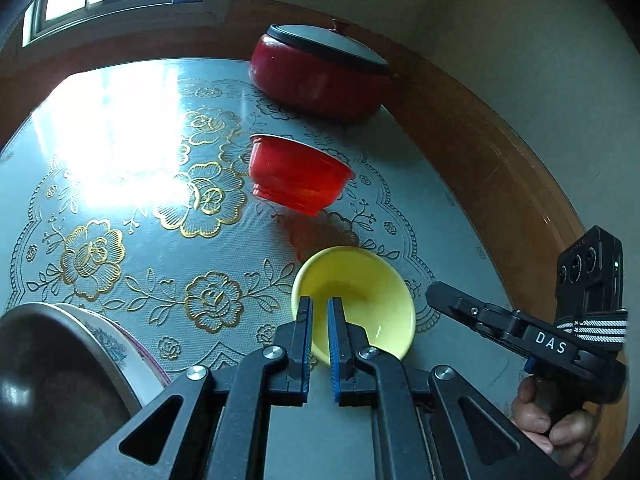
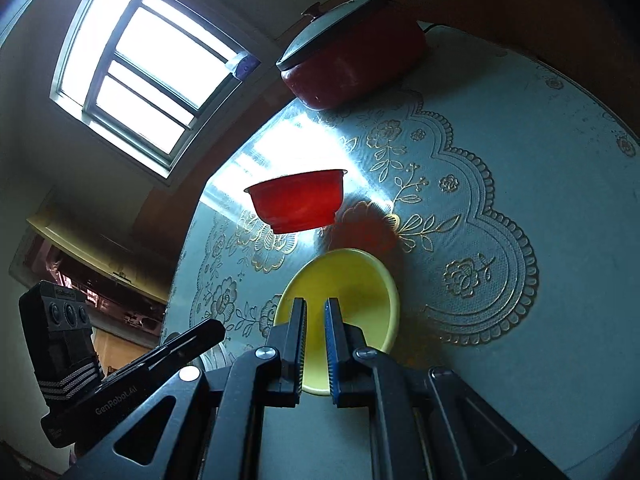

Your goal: Organize plates and bowls

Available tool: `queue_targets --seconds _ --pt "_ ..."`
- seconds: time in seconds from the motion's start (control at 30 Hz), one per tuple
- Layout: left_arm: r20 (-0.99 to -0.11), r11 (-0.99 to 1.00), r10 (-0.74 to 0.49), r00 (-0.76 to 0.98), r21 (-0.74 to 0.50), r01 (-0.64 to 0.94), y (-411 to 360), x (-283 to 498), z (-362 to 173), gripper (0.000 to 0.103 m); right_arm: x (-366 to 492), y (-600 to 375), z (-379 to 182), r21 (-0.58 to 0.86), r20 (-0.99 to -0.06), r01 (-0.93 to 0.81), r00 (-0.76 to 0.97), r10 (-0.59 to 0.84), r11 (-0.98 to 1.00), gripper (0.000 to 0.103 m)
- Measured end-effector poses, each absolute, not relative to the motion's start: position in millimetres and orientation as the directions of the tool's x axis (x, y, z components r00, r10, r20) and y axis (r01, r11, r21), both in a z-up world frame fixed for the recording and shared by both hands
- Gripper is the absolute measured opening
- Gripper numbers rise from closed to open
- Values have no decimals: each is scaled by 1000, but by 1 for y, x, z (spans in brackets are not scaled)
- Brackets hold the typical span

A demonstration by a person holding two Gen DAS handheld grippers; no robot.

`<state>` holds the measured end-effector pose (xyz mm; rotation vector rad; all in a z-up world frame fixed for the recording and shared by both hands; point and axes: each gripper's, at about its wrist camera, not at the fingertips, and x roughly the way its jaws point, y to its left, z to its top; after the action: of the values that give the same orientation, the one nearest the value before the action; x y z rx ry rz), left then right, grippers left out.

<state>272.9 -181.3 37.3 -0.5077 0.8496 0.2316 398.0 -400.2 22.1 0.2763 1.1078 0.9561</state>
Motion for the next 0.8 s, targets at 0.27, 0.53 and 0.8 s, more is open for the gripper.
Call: queue_targets --seconds 0.27,0.53,0.8 --pt "-781 787 51 623 -353 -506 -146 276 31 9 415 -390 15 663 -627 -470 78 775 583 18" --pt "-784 720 89 614 -375 -584 -105 293 32 24 449 -347 17 682 -616 -465 51 786 565 24" --pt "-800 671 110 589 -378 -638 -69 325 23 25 481 -278 5 666 -649 -476 8 760 574 24"
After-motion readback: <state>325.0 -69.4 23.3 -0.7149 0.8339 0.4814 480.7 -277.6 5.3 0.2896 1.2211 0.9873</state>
